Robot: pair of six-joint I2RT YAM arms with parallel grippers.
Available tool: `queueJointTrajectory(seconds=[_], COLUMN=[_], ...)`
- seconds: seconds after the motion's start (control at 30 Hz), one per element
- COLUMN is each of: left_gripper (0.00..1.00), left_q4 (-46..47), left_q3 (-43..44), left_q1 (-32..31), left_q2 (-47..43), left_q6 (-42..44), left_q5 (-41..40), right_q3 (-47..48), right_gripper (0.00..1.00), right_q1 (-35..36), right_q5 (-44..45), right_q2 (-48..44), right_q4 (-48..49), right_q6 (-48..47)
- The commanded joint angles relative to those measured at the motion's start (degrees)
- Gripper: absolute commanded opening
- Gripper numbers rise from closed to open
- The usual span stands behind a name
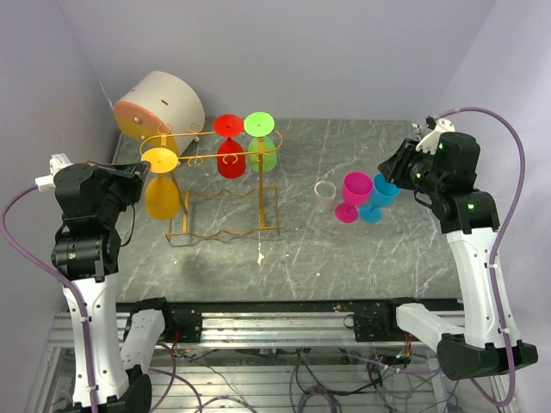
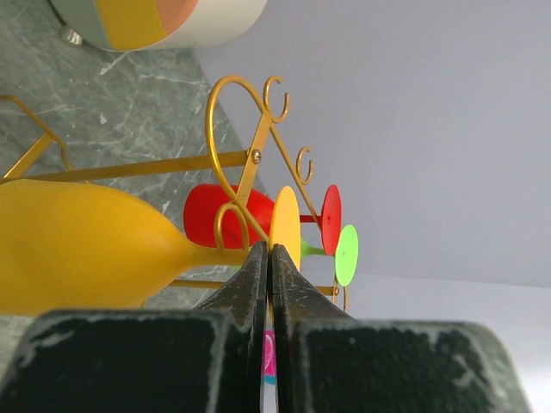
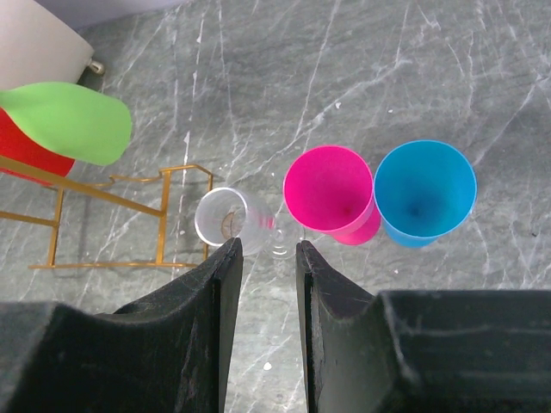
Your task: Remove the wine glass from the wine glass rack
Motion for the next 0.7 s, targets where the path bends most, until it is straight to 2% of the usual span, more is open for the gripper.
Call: queueJointTrajectory(seconds=[0.0,0.33,0.47,0.67], left_gripper=[0.07,0.07,0.07,0.07], left_q4=[-0.53,2.64,5.76,4.44], left_q3=[0.8,-1.99,-1.88,2.3], left_q1=[-0.17,-0.23,-0.18,-0.22], left_q2=[-1.14,-4.9,-7.15,-10.07], left_q6=[0.81,-3.57,-7.29,-12.75], left_q5=[-1.35,3.61,8.75,14.42], right_q3=[1.1,-0.34,0.08,1.81], right_gripper=[0.31,0.31,0.32,0.32], right_q1=[0.16,0.21,0.13,0.15], right_q5=[-0.65,-2.57,-6.52,-13.45], right_q2=[-0.7,-1.04,-1.46,-1.91], right_q4=[0.2,0.59,0.96,1.0], right_q6=[0.2,0.19,-0.21,0.8])
